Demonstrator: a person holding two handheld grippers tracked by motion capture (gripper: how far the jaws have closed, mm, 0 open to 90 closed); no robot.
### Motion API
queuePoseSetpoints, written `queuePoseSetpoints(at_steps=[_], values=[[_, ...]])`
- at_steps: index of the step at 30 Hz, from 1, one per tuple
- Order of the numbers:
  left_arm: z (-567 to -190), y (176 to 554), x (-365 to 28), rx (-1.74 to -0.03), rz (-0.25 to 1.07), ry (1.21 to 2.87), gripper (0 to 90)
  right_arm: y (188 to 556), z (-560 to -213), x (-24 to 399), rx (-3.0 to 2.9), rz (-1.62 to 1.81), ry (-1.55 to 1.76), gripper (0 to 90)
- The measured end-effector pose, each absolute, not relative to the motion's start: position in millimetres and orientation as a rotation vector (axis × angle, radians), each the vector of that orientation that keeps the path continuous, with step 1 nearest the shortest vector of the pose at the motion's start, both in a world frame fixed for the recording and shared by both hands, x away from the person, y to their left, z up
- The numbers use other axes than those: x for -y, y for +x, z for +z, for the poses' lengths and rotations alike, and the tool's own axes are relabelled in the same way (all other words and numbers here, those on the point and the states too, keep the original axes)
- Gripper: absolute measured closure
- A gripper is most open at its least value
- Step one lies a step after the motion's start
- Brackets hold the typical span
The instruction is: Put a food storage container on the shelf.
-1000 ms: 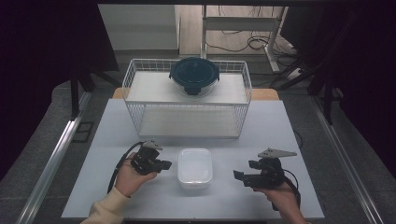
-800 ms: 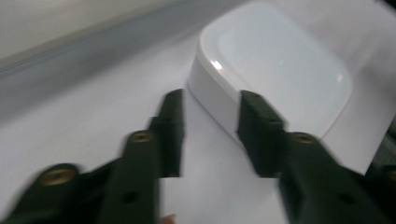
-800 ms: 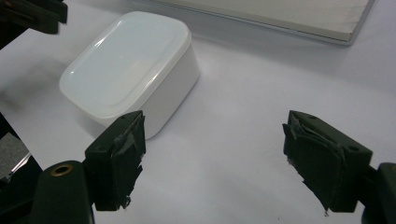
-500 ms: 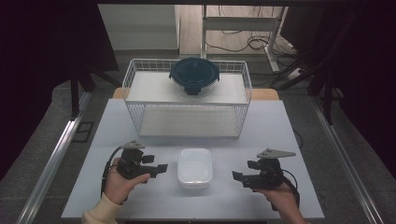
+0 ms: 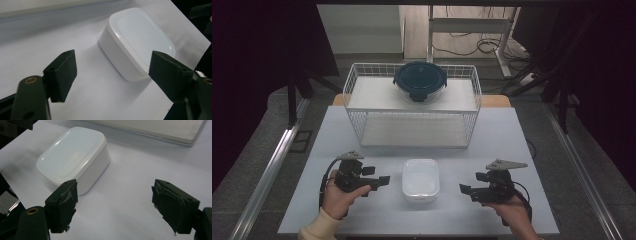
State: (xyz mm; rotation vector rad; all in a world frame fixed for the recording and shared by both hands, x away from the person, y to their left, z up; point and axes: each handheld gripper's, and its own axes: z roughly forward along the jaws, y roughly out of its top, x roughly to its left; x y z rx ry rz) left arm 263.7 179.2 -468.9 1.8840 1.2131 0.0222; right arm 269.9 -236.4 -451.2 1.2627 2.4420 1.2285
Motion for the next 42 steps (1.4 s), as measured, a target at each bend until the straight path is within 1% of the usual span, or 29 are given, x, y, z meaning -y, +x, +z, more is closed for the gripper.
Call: queuePoseSetpoints(at_steps=[9,11,18,25,30,31,34,35,37,42], values=[[-468,266,-172,-1.187,-0.015,1.891,23.0,271,-449,230,-2.447,1.252,1.230,19.2],[-467,267,-170,-1.173,-0.029,1.894,26.0,274,-442,226,-2.425,1.277,1.224,19.0],[-466,276,-167,-1.194,-0.050,1.884,26.6,281,-434,212,-2.439,1.294,1.223,19.0],[-464,281,-165,-1.209,-0.097,1.827,26.9,294,-438,192,-2.466,1.296,1.289,20.9],[-470,281,-159,-1.219,-0.160,1.801,27.0,302,-445,178,-2.490,1.330,1.349,24.4],[-474,282,-157,-1.222,-0.182,1.800,27.1,305,-449,174,-2.503,1.340,1.376,26.3],[-476,283,-153,-1.227,-0.194,1.794,27.5,308,-453,173,-2.514,1.344,1.392,28.6],[-479,283,-153,-1.227,-0.218,1.778,28.2,310,-458,173,-2.514,1.363,1.425,31.6],[-484,286,-152,-1.225,-0.267,1.752,28.3,311,-461,173,-2.517,1.366,1.435,32.9],[-495,291,-148,-1.272,-0.262,1.764,30.8,316,-474,171,-2.552,1.366,1.486,39.3]])
